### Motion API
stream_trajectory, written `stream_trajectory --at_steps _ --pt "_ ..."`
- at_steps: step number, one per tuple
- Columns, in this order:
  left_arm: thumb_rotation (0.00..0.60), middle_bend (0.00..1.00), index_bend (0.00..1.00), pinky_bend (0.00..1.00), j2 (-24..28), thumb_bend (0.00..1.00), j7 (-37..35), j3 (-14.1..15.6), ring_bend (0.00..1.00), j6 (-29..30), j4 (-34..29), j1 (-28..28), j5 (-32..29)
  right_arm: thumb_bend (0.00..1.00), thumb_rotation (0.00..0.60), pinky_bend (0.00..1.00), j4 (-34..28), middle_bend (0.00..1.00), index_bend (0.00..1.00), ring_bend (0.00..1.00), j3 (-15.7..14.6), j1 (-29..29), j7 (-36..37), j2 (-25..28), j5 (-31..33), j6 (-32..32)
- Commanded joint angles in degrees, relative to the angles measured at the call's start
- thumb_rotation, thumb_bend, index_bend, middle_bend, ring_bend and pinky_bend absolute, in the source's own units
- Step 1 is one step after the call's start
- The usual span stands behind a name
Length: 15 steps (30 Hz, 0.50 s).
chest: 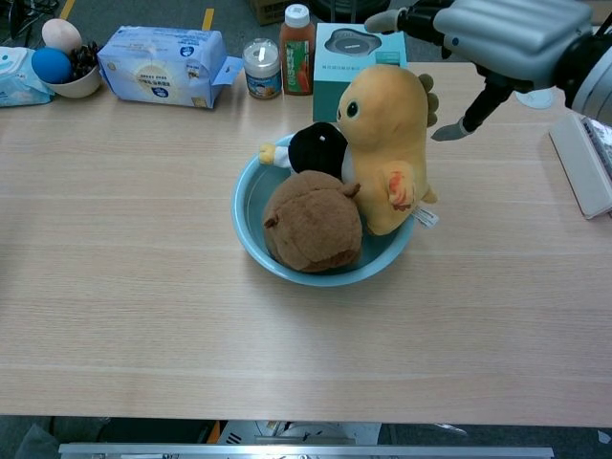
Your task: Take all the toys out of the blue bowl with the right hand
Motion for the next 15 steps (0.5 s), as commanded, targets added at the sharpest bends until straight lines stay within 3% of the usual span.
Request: stream_trajectory --at_steps 1,7,12,15 --pt "0.600 0.08 0.00 0.13 0.0 0.42 -0.1 0.0 0.05 -0.2 0.1 0.0 -0.2 0.08 0.600 0.34 1.2 0.13 0.05 0.09 0.7 3.5 -3.5 -2.5 4.6 -2.4" --pt "0.600 0.08 0.01 0.13 -0.2 0.42 -1.1 0.1 0.05 -0.9 1.1 -0.1 -0.8 0.11 0.600 0.39 2.3 0.14 0.08 0.11 -0.1 10.1 -10.2 -4.8 15.5 -5.3" --pt "0.600 0.08 0.02 0.13 -0.4 0.42 -1.9 0.3 0.05 -1.2 1.8 0.0 -0.8 0.26 0.600 0.63 2.6 0.36 0.31 0.32 -1.5 13.2 -13.6 -5.9 21.5 -4.8" --pt "0.600 0.08 0.02 0.13 -0.4 0.42 -2.6 0.3 0.05 -1.5 2.5 0.1 -1.1 0.32 0.600 0.77 3.0 0.52 0.53 0.50 -1.8 14.6 -13.4 -6.8 24.8 -3.7"
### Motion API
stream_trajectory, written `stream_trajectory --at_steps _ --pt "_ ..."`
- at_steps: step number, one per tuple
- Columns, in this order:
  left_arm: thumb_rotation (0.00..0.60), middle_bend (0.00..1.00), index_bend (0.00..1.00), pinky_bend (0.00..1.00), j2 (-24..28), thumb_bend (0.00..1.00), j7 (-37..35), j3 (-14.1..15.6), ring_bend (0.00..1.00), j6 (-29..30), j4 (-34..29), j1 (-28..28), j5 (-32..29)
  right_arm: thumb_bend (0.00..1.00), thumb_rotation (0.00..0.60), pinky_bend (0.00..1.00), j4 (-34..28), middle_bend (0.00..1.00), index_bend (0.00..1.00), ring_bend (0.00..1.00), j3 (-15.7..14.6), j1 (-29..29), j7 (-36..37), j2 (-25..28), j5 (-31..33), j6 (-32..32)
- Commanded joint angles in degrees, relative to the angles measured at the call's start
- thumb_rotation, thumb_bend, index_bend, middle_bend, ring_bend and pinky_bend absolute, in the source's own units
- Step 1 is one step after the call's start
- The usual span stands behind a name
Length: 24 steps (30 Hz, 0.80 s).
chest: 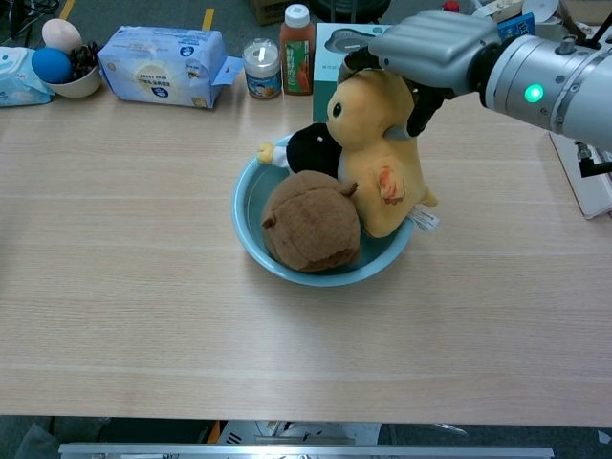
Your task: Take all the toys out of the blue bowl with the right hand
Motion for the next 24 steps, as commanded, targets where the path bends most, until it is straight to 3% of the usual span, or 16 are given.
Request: stream_trajectory --at_steps 1,4,16,24 --pt "0.600 0.08 0.02 0.13 0.0 0.42 -0.8 0.0 0.05 -0.2 0.8 0.1 -0.3 0.33 0.600 0.81 0.9 0.57 0.59 0.55 0.1 1.1 1.7 -1.6 1.8 2.4" --pt "0.600 0.08 0.02 0.13 0.1 0.42 -1.2 -0.1 0.05 -0.1 1.3 0.1 -0.4 0.34 0.600 0.86 0.6 0.61 0.63 0.62 0.9 -0.7 6.2 -0.8 -2.3 4.9" --pt "0.600 0.08 0.02 0.13 0.2 0.42 -1.7 -0.2 0.05 -0.6 1.1 -0.2 0.1 0.34 0.600 0.88 -2.0 0.61 0.63 0.63 3.6 -6.5 15.9 9.3 -10.2 13.2" --pt "0.600 0.08 0.03 0.13 0.2 0.42 -2.2 0.0 0.05 -0.5 0.9 -0.3 1.1 0.34 0.600 0.88 7.8 0.61 0.63 0.63 3.4 -7.9 16.3 9.1 -7.4 15.2"
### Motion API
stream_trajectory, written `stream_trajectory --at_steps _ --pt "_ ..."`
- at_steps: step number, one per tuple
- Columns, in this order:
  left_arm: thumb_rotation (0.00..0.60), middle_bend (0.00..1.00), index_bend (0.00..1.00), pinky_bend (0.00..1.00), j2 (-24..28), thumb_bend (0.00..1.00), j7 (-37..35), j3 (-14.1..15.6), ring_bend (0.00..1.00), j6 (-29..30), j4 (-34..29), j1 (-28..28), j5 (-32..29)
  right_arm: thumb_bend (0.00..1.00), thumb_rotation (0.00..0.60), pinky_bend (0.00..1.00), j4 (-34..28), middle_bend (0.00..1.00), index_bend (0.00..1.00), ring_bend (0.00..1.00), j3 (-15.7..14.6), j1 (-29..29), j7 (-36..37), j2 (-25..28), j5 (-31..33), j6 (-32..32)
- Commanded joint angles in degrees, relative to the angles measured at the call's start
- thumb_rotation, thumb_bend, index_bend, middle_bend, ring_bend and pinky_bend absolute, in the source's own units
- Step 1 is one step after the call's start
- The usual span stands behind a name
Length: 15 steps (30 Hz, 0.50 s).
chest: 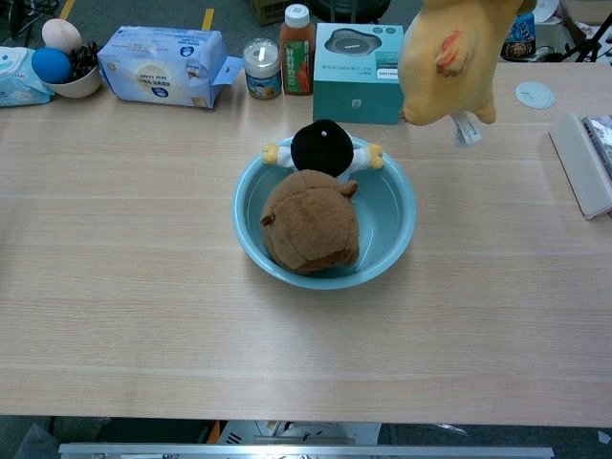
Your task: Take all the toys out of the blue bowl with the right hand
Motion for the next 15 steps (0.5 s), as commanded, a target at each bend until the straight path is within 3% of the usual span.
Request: stream_trajectory --at_steps 1,15 --pt "0.600 0.08 0.03 0.13 -0.1 0.42 0.2 0.1 0.05 -0.1 0.0 -0.1 0.0 0.34 0.600 0.88 6.4 0.61 0.63 0.63 -0.4 -0.2 -0.1 -1.6 2.5 -0.4" --pt "0.600 0.08 0.03 0.13 -0.2 0.42 1.2 0.3 0.05 -0.7 -0.7 -0.2 -0.4 0.34 0.600 0.87 19.2 0.59 0.63 0.60 -4.3 4.4 -3.7 -11.7 4.6 -8.3"
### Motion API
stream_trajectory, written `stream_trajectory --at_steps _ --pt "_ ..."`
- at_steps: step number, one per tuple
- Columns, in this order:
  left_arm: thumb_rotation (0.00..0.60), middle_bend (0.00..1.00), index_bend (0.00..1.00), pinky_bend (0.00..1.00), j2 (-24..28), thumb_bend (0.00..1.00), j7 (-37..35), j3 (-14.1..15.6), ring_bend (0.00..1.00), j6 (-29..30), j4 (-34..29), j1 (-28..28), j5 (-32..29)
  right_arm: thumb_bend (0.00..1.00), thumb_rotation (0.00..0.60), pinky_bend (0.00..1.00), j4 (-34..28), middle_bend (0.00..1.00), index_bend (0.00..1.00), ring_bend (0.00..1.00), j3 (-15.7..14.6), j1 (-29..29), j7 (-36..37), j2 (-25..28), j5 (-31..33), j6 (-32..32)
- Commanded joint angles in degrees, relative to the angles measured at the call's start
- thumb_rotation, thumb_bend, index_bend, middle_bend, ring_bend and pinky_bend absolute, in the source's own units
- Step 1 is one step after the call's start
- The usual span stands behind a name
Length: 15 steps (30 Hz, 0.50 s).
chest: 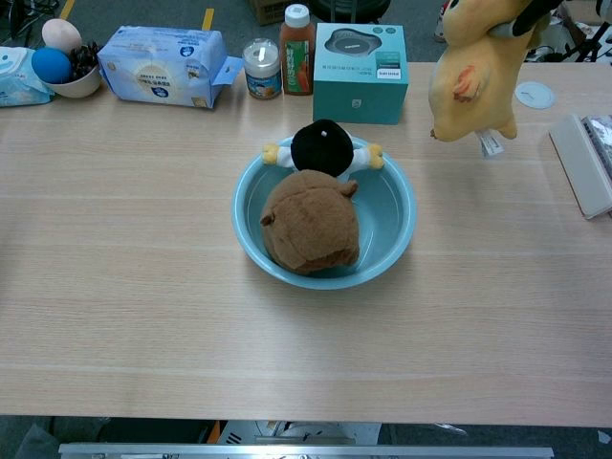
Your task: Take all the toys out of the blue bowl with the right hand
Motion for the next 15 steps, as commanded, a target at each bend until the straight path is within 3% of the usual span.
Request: stream_trajectory --at_steps 1,9,12,14,15 --pt "0.600 0.08 0.03 0.13 0.0 0.42 0.0 0.1 0.05 0.0 -0.1 0.1 -0.1 0.34 0.600 0.87 2.5 0.58 0.63 0.59 -1.0 1.6 -1.6 -2.9 0.6 -1.8" --pt "0.600 0.08 0.03 0.13 0.1 0.42 -0.2 0.2 0.05 0.5 0.1 0.4 0.0 0.34 0.600 0.77 7.5 0.50 0.55 0.50 -1.7 4.5 -5.3 -9.0 1.7 -2.6" --pt "0.600 0.08 0.03 0.13 -0.3 0.42 0.2 0.1 0.05 1.2 0.6 0.6 0.2 0.34 0.600 0.58 8.3 0.37 0.38 0.33 -2.1 5.4 -6.9 -10.4 2.1 -3.0" --pt "0.600 0.08 0.03 0.13 -0.7 0.42 0.5 -0.1 0.05 1.7 1.0 0.8 0.1 0.34 0.600 0.35 8.5 0.18 0.15 0.15 -2.4 6.0 -8.6 -11.3 2.8 -2.9" --pt "0.600 0.08 0.03 0.13 -0.8 0.42 0.5 -0.1 0.05 1.8 1.1 0.8 0.1 0.33 0.600 0.30 8.3 0.13 0.09 0.10 -2.3 6.2 -9.1 -11.7 3.3 -2.8"
